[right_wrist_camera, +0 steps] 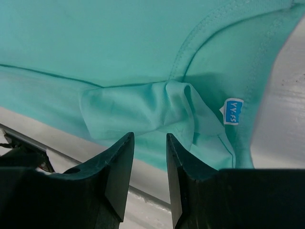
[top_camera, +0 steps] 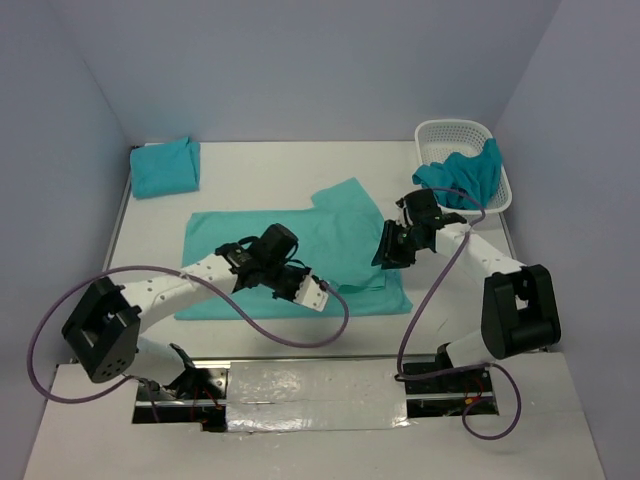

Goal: Fold and stack the t-shirts
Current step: Fold the flattened tshirt in 1/3 of the way

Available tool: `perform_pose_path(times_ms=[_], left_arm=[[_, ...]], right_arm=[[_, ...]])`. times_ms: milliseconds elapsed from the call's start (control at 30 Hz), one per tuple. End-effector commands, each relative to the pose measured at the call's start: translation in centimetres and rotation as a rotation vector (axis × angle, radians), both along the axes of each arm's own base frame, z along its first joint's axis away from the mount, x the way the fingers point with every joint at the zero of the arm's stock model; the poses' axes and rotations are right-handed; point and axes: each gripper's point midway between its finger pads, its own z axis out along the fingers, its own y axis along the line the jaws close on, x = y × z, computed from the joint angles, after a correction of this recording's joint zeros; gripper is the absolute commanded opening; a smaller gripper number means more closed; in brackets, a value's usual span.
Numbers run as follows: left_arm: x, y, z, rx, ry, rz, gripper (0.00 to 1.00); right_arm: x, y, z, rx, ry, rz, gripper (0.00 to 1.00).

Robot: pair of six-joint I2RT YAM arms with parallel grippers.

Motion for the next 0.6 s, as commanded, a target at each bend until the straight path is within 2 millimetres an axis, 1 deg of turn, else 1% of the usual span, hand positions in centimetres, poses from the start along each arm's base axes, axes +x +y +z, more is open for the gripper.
perform_pose_path(times_ms=[0,33,67,100,133,200,233,300,333,433,567], left_arm=[[0.2,-8.2,4.5,-0.287,-0.243,-0.277,0.3],[0.3,-8.8,3.9,-0.279,-0.224,-0.283,0.3],[0.6,-9.3,2.0,-0.247,-0.186,-0.281,0.31],[1.2,-9.6,1.6,-0.234,-0.196,-0.268,0.31],[1.6,-9.7,0.2,-0.205,-0.204,-0.275,0.33],[2.6,-9.9,-0.7,-0.183,-0.242,-0.266,0.37],[3.2,-9.8,-1.8,-0.149,-0.262,-0.265,0.39],[3.7,-9.8,-2.6,-0.119,-0.266,-0.267,0.4],[4.1,-9.7,-3.3,-0.098,-0.271,-0.263,0.41],[4.2,-9.5,-4.7,-0.049,-0.262,-0.276,0.4],[5.4,-9.0,-5.7,0.005,-0.29,-0.238,0.42]], right_arm=[[1.5,0.8,1.0,0.044,-0.061,0.027,0.41],[1.2,0.6,0.4,0.035,-0.04,0.026,0.41],[1.1,0.2,-0.1,0.017,-0.03,0.016,0.42],[0.9,-0.1,-0.5,0.006,-0.016,0.008,0.42],[0.8,-0.4,-0.9,-0.011,-0.007,-0.007,0.44],[0.4,-1.0,-1.5,-0.021,0.01,-0.026,0.46],[0.2,-1.1,-1.6,-0.024,0.011,-0.032,0.49],[-0.3,-1.3,-2.2,-0.032,0.022,-0.036,0.5],[-0.5,-1.3,-2.3,-0.032,0.023,-0.035,0.5],[-0.6,-1.3,-2.6,-0.026,0.028,-0.03,0.51],[-1.0,-1.1,-3.2,-0.016,0.054,-0.013,0.51]])
